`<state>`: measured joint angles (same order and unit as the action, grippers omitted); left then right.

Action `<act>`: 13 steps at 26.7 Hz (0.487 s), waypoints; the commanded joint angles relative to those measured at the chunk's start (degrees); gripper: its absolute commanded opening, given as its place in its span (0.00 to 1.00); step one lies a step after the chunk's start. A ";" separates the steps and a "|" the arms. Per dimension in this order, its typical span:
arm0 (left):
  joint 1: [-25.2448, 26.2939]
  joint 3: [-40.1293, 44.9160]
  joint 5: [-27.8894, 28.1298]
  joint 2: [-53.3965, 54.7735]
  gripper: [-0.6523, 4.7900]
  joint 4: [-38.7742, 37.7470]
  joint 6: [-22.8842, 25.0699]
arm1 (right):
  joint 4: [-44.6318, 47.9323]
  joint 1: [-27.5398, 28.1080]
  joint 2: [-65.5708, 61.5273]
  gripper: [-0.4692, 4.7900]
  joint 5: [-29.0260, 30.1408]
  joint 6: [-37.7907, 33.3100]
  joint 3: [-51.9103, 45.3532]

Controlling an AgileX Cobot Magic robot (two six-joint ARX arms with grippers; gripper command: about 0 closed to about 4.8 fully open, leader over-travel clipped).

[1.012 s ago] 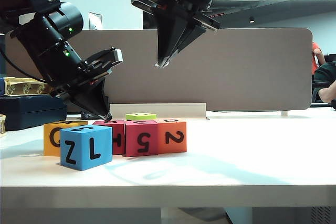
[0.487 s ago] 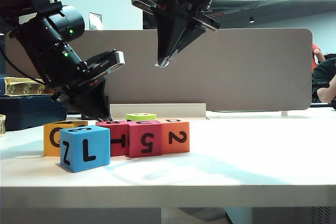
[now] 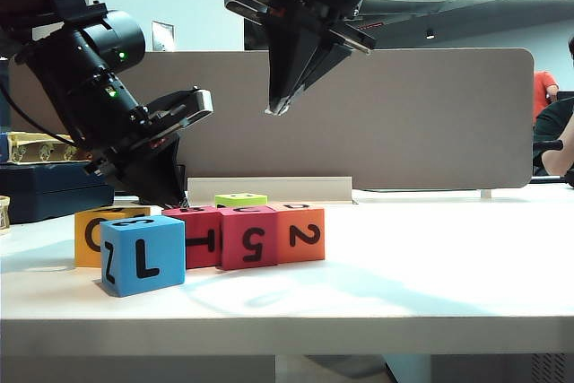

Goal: Select the appropriate blocks from the scattered letter blocks on the table and arrange them in a row to spell out "ABCD".

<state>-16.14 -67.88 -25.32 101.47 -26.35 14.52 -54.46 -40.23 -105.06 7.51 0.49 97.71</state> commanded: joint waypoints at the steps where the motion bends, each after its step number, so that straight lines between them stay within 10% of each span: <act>1: 0.02 -0.07 0.17 -0.07 0.11 -1.53 0.52 | 0.66 -0.04 0.42 0.08 -0.17 -0.07 0.20; 13: -0.04 -0.07 -1.53 -0.07 0.11 -1.70 1.57 | 0.87 0.22 0.39 0.08 -0.59 -0.07 0.20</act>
<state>-16.14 -67.90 -25.78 101.47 -27.07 15.64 -54.28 -39.99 -105.06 7.14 0.49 97.71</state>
